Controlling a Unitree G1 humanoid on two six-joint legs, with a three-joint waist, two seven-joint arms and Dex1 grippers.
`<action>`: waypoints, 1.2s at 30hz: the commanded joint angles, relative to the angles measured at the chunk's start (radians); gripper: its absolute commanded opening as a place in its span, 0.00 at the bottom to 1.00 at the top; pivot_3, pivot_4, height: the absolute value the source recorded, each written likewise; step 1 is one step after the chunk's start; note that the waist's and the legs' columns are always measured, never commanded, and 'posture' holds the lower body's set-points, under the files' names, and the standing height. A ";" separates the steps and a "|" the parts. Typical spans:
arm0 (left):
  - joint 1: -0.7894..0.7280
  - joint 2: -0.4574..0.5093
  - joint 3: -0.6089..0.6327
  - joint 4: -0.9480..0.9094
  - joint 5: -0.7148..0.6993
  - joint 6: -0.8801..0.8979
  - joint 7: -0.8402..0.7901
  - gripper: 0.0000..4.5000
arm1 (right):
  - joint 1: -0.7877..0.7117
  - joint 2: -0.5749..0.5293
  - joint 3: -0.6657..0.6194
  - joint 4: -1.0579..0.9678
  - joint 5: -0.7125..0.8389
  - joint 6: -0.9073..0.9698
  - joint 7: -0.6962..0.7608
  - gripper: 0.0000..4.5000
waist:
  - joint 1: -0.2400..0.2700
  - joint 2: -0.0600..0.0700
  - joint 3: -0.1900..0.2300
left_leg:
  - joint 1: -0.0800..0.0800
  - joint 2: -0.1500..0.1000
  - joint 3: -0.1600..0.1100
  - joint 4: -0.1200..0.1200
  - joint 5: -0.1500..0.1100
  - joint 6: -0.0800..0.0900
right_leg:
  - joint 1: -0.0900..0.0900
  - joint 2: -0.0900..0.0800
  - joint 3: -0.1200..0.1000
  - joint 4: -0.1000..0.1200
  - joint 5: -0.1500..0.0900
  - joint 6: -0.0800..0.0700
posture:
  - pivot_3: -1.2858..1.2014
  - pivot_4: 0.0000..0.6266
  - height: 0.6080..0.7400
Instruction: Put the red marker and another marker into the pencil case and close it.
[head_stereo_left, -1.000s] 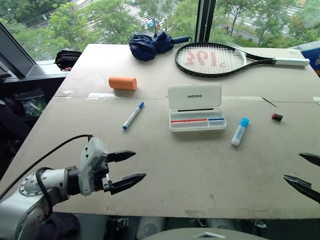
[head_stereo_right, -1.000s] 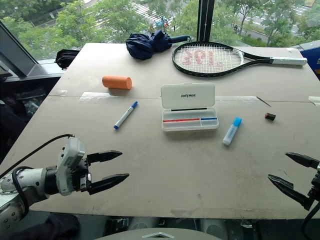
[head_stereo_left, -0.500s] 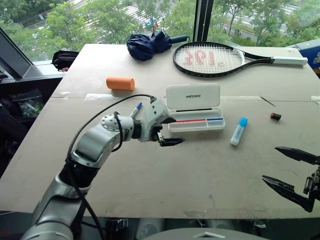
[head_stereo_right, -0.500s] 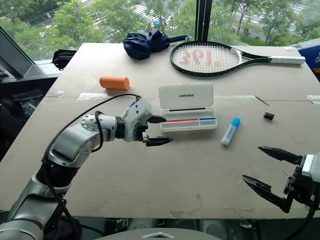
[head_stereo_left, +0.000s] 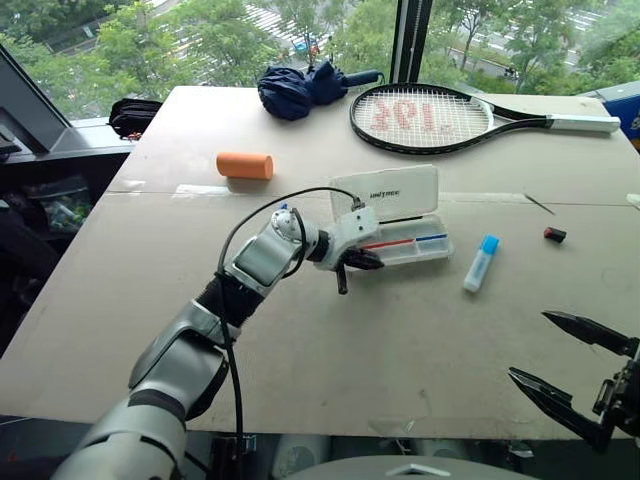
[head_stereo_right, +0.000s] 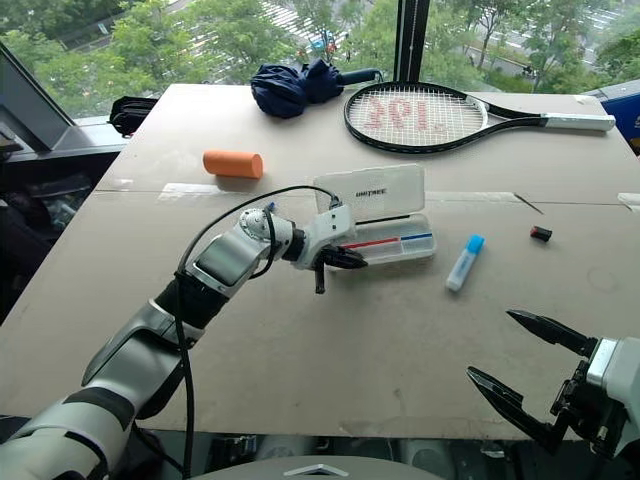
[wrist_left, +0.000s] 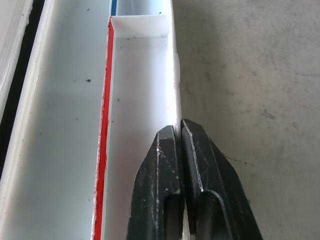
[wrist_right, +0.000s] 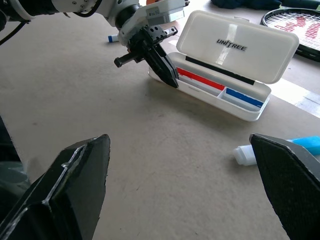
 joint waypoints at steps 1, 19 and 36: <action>0.012 0.019 0.004 -0.021 0.007 -0.040 -0.078 0.02 | 0.026 0.013 -0.018 -0.033 -0.003 -0.033 -0.013 1.00 | 0.000 0.000 0.000 | 0.000 0.000 0.000 0.000 0.000 0.000 | 0.000 0.000 0.000 0.000 0.000 0.000 | 0.52 0.24 0.94; 0.183 0.131 0.014 -0.392 -0.009 0.078 -0.138 0.02 | 0.009 -0.033 0.010 0.006 -0.003 -0.034 -0.021 1.00 | 0.000 0.000 0.000 | 0.000 0.000 -0.003 0.001 0.000 0.000 | 0.000 0.000 0.000 0.001 0.000 0.000 | 0.52 0.24 0.94; 0.497 0.108 0.714 -0.653 -0.314 0.391 0.243 0.92 | -0.089 -0.087 0.113 -0.004 0.054 -0.009 -0.026 1.00 | -0.014 0.002 -0.001 | 0.001 0.007 -0.004 0.000 0.000 0.000 | 0.000 0.000 -0.002 0.001 0.000 0.000 | 0.52 0.24 0.94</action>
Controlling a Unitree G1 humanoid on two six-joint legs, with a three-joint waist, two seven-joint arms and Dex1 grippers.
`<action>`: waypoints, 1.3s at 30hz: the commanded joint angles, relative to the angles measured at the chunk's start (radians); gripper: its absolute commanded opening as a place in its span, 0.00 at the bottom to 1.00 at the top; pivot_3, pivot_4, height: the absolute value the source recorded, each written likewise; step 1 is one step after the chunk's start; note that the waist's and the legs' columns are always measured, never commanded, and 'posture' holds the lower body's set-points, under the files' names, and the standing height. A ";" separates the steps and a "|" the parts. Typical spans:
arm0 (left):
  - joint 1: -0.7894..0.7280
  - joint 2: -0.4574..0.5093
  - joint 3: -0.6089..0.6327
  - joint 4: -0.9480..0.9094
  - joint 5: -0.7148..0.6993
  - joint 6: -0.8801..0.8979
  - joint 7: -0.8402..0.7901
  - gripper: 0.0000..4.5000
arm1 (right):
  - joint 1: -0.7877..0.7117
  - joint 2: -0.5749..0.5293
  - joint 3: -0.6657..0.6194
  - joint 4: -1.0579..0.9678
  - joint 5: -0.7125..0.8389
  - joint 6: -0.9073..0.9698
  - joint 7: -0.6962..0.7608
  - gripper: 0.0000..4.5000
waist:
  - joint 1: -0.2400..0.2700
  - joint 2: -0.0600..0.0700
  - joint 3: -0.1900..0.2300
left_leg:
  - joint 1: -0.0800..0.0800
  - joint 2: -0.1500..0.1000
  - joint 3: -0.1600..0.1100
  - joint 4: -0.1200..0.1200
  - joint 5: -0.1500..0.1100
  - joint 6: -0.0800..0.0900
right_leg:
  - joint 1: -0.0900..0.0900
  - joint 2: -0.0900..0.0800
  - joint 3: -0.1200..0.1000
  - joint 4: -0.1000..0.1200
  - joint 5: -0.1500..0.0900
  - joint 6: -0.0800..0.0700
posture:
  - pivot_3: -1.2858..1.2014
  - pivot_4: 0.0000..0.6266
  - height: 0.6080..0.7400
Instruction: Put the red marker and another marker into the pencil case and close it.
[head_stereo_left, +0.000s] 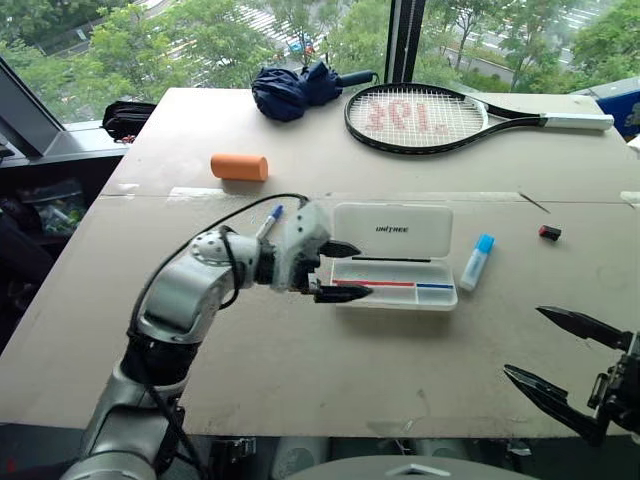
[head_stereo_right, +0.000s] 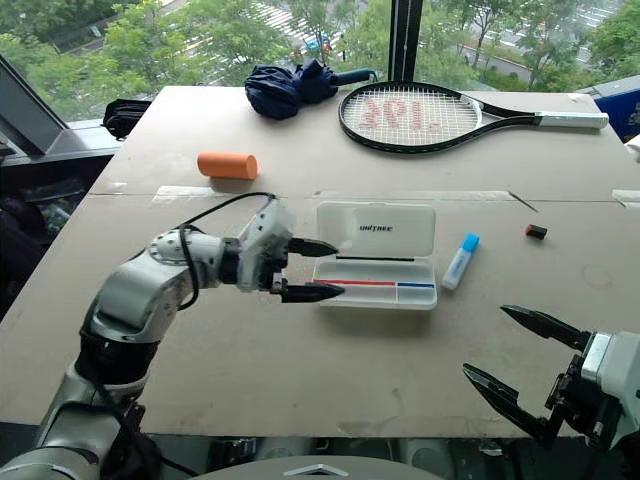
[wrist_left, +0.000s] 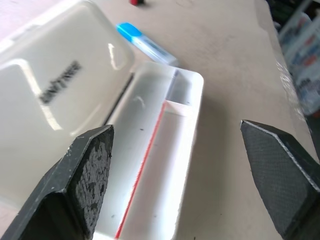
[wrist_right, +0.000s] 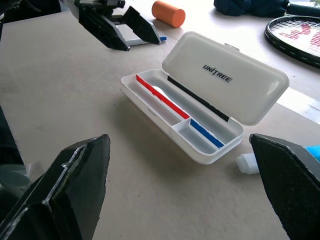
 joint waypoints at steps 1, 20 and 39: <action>0.086 -0.027 0.174 -0.005 0.030 0.035 0.226 0.92 | -0.053 -0.015 0.066 -0.013 0.016 0.005 -0.010 1.00 | 0.001 0.000 0.000 | 0.000 0.000 0.000 0.000 0.000 0.000 | 0.000 0.000 0.000 0.000 0.000 0.000 | 0.52 0.24 0.94; -0.153 0.002 -0.095 0.570 0.283 -0.083 0.344 0.69 | -0.107 0.026 0.157 -0.134 0.040 -0.062 -0.052 1.00 | 0.015 -0.003 -0.003 | -0.001 -0.008 -0.005 0.000 0.000 0.000 | 0.001 -0.003 -0.005 0.001 0.000 0.000 | 0.52 0.24 0.94; -0.364 0.094 -0.405 0.209 0.062 -0.020 -0.200 0.09 | 0.081 0.079 0.022 -0.028 -0.012 -0.159 0.015 1.00 | 0.019 -0.005 -0.002 | -0.002 -0.009 -0.006 0.001 0.000 0.000 | 0.003 -0.005 -0.005 -0.001 0.000 0.000 | 0.52 0.24 0.94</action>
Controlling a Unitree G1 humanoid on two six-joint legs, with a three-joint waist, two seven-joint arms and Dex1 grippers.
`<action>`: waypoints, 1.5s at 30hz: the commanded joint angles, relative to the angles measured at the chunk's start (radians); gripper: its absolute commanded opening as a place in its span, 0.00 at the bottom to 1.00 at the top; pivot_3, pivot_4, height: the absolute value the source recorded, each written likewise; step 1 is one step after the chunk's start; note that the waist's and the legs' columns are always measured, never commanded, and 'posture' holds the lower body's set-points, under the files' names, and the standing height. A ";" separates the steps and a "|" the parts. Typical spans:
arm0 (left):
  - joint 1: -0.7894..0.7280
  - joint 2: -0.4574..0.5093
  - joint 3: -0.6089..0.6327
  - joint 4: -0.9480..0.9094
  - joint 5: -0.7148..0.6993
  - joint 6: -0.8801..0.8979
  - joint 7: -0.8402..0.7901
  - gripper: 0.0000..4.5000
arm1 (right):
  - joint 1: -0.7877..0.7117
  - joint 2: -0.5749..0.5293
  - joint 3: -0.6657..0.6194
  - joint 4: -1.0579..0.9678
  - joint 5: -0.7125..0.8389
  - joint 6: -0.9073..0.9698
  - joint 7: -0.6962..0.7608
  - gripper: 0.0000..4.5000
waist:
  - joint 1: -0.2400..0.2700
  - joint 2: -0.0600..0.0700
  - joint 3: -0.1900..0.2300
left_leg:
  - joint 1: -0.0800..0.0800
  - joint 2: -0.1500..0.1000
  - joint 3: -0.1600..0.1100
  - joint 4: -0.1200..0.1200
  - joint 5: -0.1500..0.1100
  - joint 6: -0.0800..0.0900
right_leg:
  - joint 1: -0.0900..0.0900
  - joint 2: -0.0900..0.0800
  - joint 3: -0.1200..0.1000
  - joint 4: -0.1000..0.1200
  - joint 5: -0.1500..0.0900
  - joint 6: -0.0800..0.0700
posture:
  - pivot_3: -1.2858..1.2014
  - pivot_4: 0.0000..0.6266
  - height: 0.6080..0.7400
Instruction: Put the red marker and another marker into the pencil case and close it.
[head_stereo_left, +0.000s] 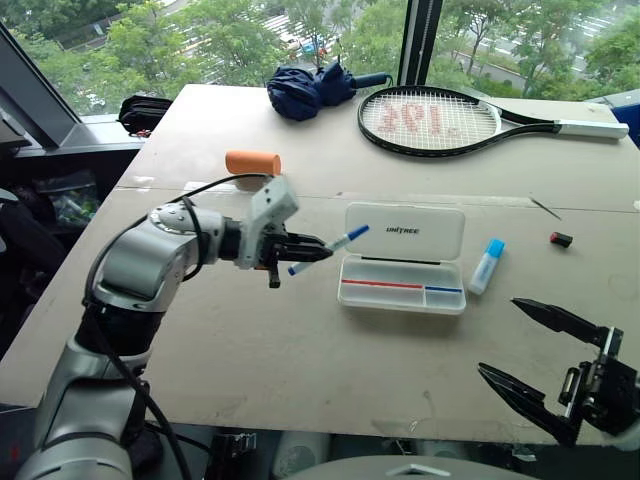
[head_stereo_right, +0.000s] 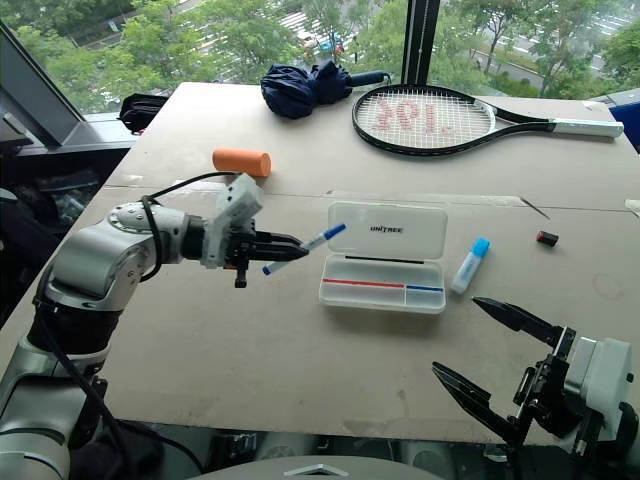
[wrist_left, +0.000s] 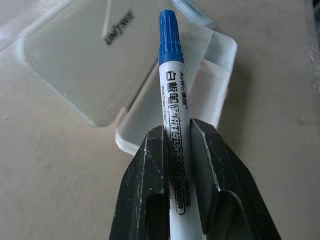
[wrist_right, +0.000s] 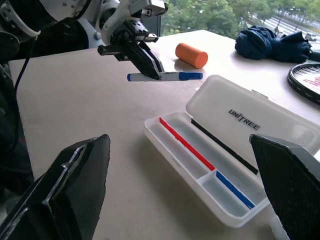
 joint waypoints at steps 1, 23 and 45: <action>-0.095 -0.064 -0.129 0.024 0.069 -0.056 -0.028 0.09 | 0.050 0.014 -0.063 0.013 -0.007 -0.050 0.042 1.00 | -0.007 -0.001 0.000 | 0.000 -0.001 0.000 0.000 0.000 0.000 | 0.000 0.000 0.000 0.000 0.000 0.000 | 0.52 0.24 0.94; -0.290 -0.296 -0.298 0.441 0.373 -0.424 -0.118 0.09 | 0.208 0.077 -0.102 -0.114 -0.005 -0.059 -0.060 1.00 | -0.008 0.001 0.001 | -0.001 0.002 0.001 -0.001 0.000 0.000 | -0.003 0.004 0.002 0.000 0.000 0.000 | 0.52 0.24 0.94; -0.297 -0.311 -0.264 0.468 0.410 -0.464 -0.141 0.47 | 0.190 0.061 -0.083 -0.104 -0.010 -0.045 -0.085 1.00 | -0.008 0.001 0.001 | -0.001 0.002 0.001 0.000 0.000 0.000 | -0.003 0.004 0.002 0.000 0.000 0.000 | 0.52 0.24 0.94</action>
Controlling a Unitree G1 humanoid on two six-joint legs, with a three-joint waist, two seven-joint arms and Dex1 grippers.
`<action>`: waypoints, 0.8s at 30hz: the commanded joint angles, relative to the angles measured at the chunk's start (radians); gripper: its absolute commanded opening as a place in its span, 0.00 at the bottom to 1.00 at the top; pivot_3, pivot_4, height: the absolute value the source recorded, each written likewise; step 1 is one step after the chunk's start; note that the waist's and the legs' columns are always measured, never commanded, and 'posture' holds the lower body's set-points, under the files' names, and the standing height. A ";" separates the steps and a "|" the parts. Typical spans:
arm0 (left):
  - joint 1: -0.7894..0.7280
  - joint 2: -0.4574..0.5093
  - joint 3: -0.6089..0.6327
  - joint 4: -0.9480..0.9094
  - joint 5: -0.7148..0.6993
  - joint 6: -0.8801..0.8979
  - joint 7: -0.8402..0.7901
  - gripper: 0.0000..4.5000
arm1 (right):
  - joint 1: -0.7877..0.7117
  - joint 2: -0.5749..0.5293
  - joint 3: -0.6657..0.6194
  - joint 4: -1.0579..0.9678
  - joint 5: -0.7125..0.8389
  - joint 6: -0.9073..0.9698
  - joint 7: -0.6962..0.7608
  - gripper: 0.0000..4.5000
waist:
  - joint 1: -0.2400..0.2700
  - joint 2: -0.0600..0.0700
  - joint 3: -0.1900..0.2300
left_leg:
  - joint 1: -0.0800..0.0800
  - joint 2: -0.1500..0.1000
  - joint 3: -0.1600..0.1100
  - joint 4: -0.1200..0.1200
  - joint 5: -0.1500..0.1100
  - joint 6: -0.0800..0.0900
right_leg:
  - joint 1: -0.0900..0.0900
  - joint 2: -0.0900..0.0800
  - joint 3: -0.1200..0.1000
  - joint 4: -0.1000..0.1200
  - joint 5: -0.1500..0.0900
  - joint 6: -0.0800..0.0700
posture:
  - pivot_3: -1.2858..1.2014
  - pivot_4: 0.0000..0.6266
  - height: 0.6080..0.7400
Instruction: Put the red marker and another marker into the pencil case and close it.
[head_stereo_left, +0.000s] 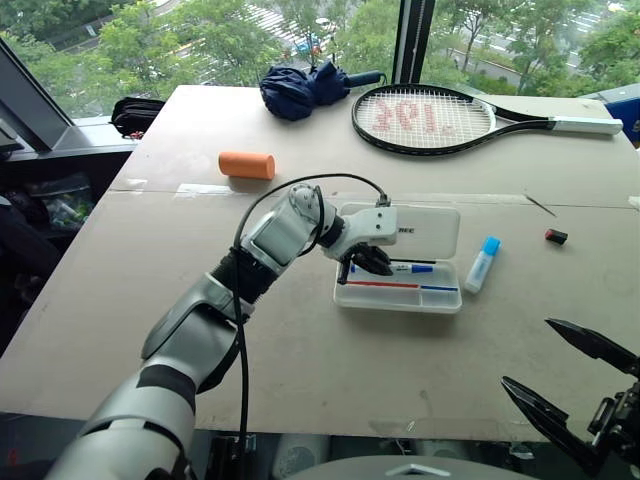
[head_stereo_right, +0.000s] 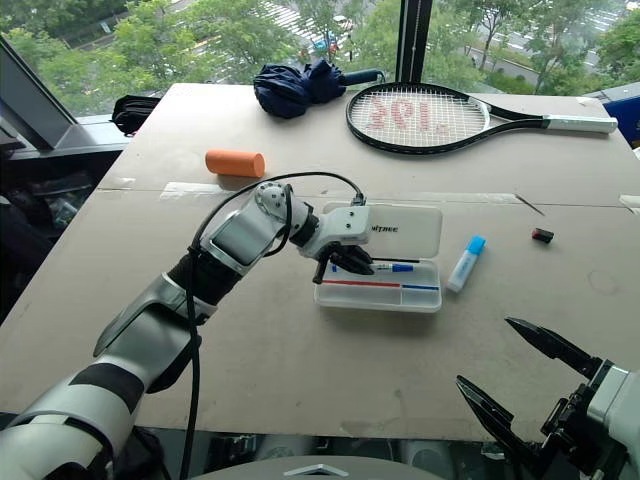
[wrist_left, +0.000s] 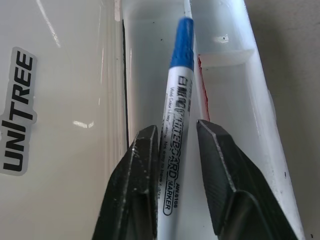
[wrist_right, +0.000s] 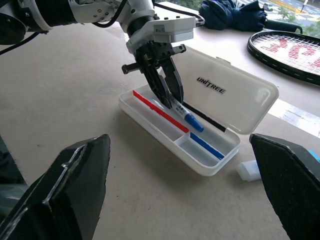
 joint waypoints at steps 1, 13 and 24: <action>-0.013 0.010 0.065 -0.049 -0.026 0.006 -0.012 0.60 | -0.024 -0.012 0.000 -0.017 -0.004 0.017 -0.044 1.00 | 0.000 0.000 0.000 | 0.000 0.000 0.000 0.000 0.000 0.000 | 0.000 0.000 0.000 0.000 0.000 0.000 | 0.52 0.24 0.94; 0.365 0.190 0.527 -0.672 -0.468 0.324 0.044 0.75 | -0.681 -0.042 0.364 -0.004 -0.091 0.813 -0.893 1.00 | -0.022 0.002 0.001 | 0.000 0.006 -0.001 0.001 0.000 0.000 | 0.000 0.000 0.000 0.002 0.000 -0.001 | 0.52 0.24 0.94; 0.690 0.366 0.857 -0.974 -0.817 0.452 0.122 0.75 | -1.252 0.443 0.295 0.182 -0.228 1.477 -1.290 1.00 | -0.013 0.003 0.002 | -0.001 0.002 -0.004 -0.001 0.002 -0.003 | -0.001 -0.002 -0.004 0.001 0.000 -0.002 | 0.52 0.24 0.94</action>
